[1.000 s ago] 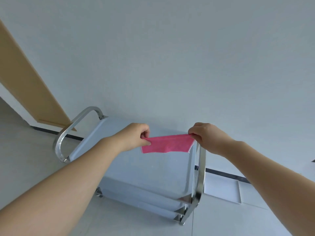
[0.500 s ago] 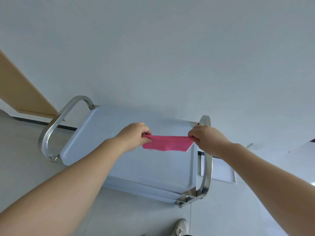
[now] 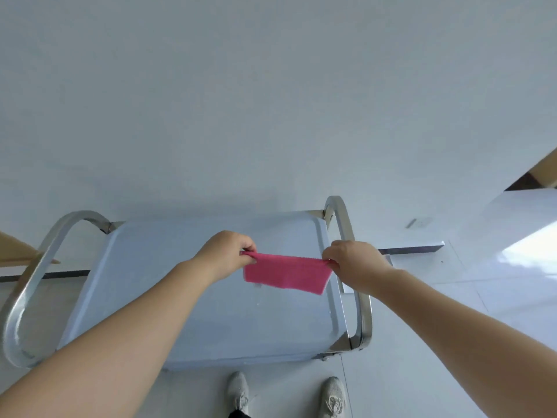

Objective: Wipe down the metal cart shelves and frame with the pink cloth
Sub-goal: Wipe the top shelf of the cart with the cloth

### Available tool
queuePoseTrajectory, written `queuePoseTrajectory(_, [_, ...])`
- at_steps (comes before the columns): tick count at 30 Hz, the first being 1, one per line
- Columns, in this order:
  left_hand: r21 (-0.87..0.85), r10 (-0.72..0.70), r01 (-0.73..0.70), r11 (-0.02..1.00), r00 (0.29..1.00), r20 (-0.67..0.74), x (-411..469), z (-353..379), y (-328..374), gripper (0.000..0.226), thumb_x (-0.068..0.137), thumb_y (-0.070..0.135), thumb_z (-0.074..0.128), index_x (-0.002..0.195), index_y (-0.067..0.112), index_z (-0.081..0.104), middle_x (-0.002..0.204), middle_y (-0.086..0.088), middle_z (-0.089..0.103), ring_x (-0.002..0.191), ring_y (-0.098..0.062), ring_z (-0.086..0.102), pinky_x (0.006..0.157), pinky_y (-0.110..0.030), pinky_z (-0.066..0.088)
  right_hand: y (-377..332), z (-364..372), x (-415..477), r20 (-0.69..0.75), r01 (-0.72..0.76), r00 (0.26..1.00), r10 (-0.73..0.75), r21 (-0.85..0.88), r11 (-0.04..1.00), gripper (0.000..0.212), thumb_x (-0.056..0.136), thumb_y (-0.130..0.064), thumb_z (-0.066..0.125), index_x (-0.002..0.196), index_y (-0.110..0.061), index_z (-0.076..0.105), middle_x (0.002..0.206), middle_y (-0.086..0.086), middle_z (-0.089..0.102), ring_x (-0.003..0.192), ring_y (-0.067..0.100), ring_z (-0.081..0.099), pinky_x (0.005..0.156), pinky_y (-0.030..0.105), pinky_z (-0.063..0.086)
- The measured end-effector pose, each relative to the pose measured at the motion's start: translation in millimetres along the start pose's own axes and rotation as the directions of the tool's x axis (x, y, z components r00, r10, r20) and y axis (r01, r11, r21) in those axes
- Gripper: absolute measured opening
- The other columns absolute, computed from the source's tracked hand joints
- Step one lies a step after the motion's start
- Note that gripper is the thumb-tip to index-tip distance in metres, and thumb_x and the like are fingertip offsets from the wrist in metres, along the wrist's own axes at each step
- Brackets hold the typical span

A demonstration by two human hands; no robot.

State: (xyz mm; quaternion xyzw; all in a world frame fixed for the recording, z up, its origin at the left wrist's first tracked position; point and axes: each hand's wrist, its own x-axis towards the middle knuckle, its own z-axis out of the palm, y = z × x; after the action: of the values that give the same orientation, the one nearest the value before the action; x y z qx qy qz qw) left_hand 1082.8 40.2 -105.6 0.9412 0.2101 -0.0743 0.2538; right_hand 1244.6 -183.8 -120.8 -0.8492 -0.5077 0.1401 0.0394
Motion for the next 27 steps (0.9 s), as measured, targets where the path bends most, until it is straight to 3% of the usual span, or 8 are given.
queuePoseTrajectory(3, [-0.019, 0.087, -0.086, 0.996, 0.993, 0.084, 24.3, -1.5, -10.8, 0.007, 0.085, 0.019, 0.066, 0.089, 0.020, 0.072, 0.071, 0.009, 0.058, 0.066, -0.009, 0.051, 0.057, -0.015, 0.035, -6.7, 14.8, -6.2, 0.008, -0.121, 0.993, 0.121, 0.042, 0.992, 0.021, 0.094, -0.015, 0.042, 0.091, -0.018, 0.062, 0.086, -0.006, 0.053, 0.077, 0.021, 0.054, 0.060, 0.028, 0.037])
queuePoseTrajectory(8, [-0.048, 0.247, -0.242, 0.969, 0.951, 0.186, 63.5, 9.1, -25.6, 0.013, 0.088, 0.013, 0.061, 0.096, 0.015, 0.071, 0.084, 0.002, 0.064, 0.077, -0.014, 0.055, 0.066, -0.019, 0.040, -28.9, 44.3, -21.1, 0.033, -0.324, 0.946, 0.323, 0.087, 0.942, 0.022, 0.095, -0.017, 0.042, 0.098, -0.021, 0.063, 0.093, -0.004, 0.060, 0.081, 0.021, 0.058, 0.060, 0.028, 0.042])
queuePoseTrajectory(14, [-0.042, 0.382, -0.391, 0.919, 0.863, 0.329, 96.7, 41.6, -26.0, 0.017, 0.090, 0.008, 0.055, 0.100, 0.012, 0.069, 0.095, -0.001, 0.065, 0.087, -0.016, 0.056, 0.075, -0.023, 0.039, -57.0, 89.3, -41.7, 0.060, -0.563, 0.824, 0.563, 0.195, 0.803, 0.020, 0.093, -0.018, 0.046, 0.101, -0.022, 0.064, 0.096, -0.004, 0.061, 0.087, 0.022, 0.061, 0.067, 0.029, 0.049])
queuePoseTrajectory(18, [-0.079, 0.474, -0.482, 0.872, 0.797, 0.375, 115.3, 66.0, -2.4, 0.019, 0.091, 0.008, 0.054, 0.102, 0.011, 0.068, 0.094, -0.002, 0.064, 0.087, -0.018, 0.057, 0.075, -0.022, 0.038, -64.5, 96.4, -60.8, 0.044, -0.678, 0.728, 0.684, 0.186, 0.711, 0.019, 0.090, -0.012, 0.048, 0.098, -0.021, 0.062, 0.096, -0.003, 0.058, 0.089, 0.023, 0.060, 0.060, 0.028, 0.040])
queuePoseTrajectory(23, [-0.149, 0.548, -0.532, 0.834, 0.765, 0.338, 122.0, 86.5, 22.6, 0.020, 0.089, 0.003, 0.055, 0.105, 0.006, 0.067, 0.103, -0.007, 0.066, 0.095, -0.024, 0.060, 0.085, -0.028, 0.044, -70.1, 104.7, -78.4, 0.034, -0.718, 0.685, 0.728, 0.199, 0.667, 0.019, 0.094, -0.017, 0.045, 0.102, -0.015, 0.062, 0.100, 0.001, 0.059, 0.093, 0.028, 0.059, 0.068, 0.034, 0.046])
queuePoseTrajectory(27, [-0.077, 0.514, -0.534, 0.842, 0.751, 0.416, 102.8, 98.4, -0.1, 0.029, 0.091, 0.004, 0.053, 0.119, 0.006, 0.062, 0.128, -0.006, 0.056, 0.118, -0.024, 0.050, 0.095, -0.021, 0.031, -84.5, 134.1, -65.3, 0.213, -0.666, 0.745, 0.633, 0.174, 0.725, 0.020, 0.091, -0.007, 0.048, 0.105, -0.011, 0.062, 0.101, 0.003, 0.058, 0.097, 0.027, 0.059, 0.072, 0.033, 0.045])
